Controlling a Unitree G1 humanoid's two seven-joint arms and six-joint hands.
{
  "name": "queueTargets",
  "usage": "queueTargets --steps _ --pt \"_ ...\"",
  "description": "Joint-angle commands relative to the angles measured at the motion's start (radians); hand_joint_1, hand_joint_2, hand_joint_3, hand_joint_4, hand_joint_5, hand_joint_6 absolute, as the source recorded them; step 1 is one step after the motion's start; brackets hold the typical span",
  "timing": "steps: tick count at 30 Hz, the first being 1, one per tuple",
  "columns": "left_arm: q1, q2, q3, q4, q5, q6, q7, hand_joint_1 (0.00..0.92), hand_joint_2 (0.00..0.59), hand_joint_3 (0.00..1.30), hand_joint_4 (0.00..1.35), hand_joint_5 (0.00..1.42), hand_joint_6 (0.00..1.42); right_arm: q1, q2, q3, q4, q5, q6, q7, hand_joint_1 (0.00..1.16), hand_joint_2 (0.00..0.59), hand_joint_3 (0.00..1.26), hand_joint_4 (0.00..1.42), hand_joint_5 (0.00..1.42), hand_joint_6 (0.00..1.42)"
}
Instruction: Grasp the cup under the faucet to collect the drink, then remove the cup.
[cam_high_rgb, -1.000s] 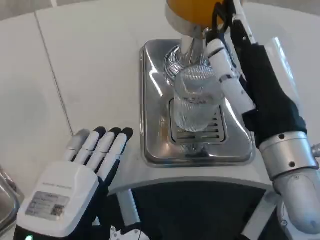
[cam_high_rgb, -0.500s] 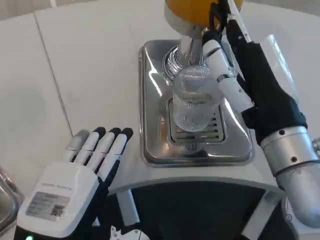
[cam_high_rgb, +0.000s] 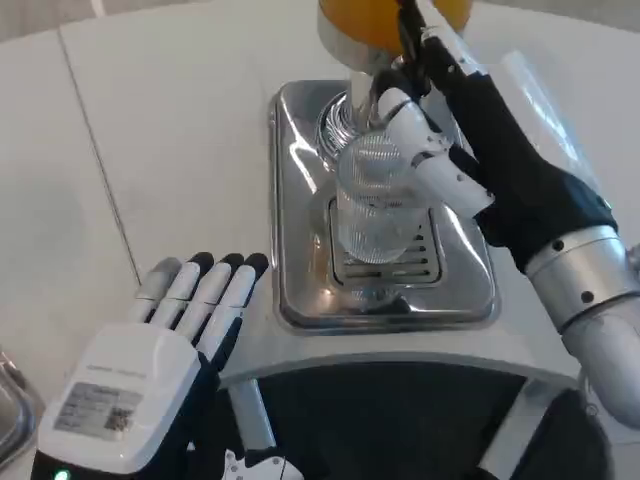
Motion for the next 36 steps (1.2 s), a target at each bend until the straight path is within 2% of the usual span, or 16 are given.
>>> queueTargets --steps 1,8,12,17,21,25,36 --pt "-0.008 -0.012 -0.015 0.010 0.003 0.000 0.001 0.000 0.043 0.00 0.00 0.00 0.00 -0.023 -0.042 0.040 0.011 -0.043 0.012 0.063 0.00 0.546 0.07 0.00 0.00 0.00" --pt "-0.049 -0.033 -0.033 0.030 0.020 0.018 0.001 0.000 0.043 0.00 0.00 0.00 0.00 -0.075 -0.110 0.081 0.036 -0.163 -0.002 0.137 0.00 0.556 0.11 0.01 0.00 0.00" --pt "-0.057 -0.031 -0.039 0.039 0.021 0.021 0.003 0.000 0.043 0.00 0.00 0.00 0.00 -0.102 -0.124 0.099 0.039 -0.202 -0.003 0.182 0.00 0.556 0.12 0.01 0.00 0.01" --pt "-0.087 -0.042 -0.044 0.071 0.024 0.036 0.011 0.000 0.043 0.00 0.00 0.00 0.00 -0.114 -0.119 0.099 0.025 -0.234 0.002 0.228 0.00 0.562 0.12 0.01 0.00 0.01" --pt "-0.194 -0.061 -0.056 0.156 0.031 0.075 0.019 0.000 0.043 0.00 0.00 0.00 0.00 -0.099 -0.096 0.078 -0.002 -0.231 0.016 0.243 0.00 0.564 0.08 0.01 0.00 0.00" --pt "-0.267 -0.062 -0.072 0.211 0.035 0.094 0.033 0.000 0.042 0.00 0.00 0.00 0.00 -0.082 -0.094 0.076 -0.020 -0.238 0.010 0.249 0.00 0.568 0.07 0.01 0.00 0.01" --pt "-0.328 -0.072 -0.113 0.268 0.017 0.127 0.045 0.000 0.044 0.00 0.00 0.00 0.01 -0.079 -0.094 0.075 -0.023 -0.241 0.007 0.263 0.00 0.572 0.07 0.00 0.00 0.02"
